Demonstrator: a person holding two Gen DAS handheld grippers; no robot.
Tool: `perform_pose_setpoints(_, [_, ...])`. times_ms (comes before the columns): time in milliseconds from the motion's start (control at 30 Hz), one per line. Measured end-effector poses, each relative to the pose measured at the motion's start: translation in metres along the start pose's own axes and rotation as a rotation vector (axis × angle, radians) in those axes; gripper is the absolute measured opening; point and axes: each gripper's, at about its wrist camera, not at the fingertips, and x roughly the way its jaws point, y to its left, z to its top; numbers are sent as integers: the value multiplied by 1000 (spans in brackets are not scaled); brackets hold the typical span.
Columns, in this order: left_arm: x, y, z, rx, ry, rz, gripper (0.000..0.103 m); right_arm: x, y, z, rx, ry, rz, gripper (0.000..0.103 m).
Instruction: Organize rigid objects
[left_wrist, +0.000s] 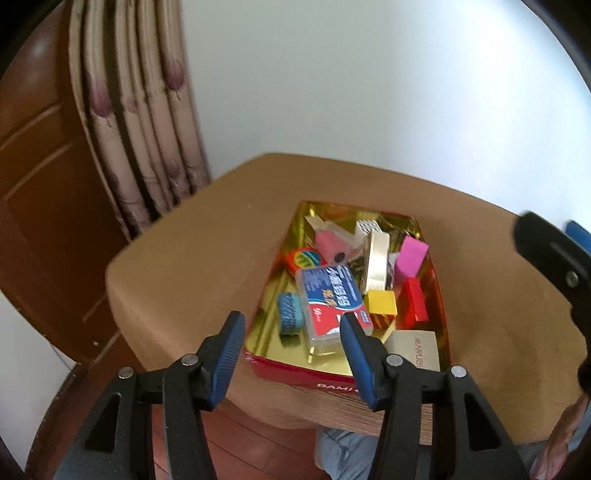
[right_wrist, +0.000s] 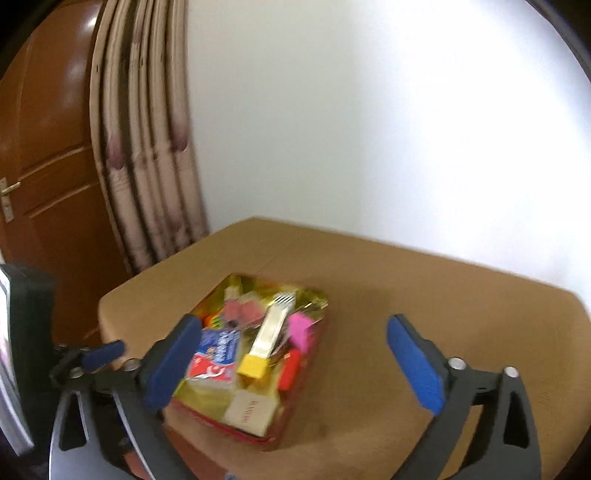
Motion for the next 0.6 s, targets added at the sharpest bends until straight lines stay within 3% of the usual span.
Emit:
perform_pose_setpoints(233, [-35,15,-1,-75,-64,11,55,-19,2,-6,-9,-56,-118,102])
perform_pose_setpoints(600, [-65,25,-7,-64,-108,32,55,-55,-3,0,28,-101,-101,102])
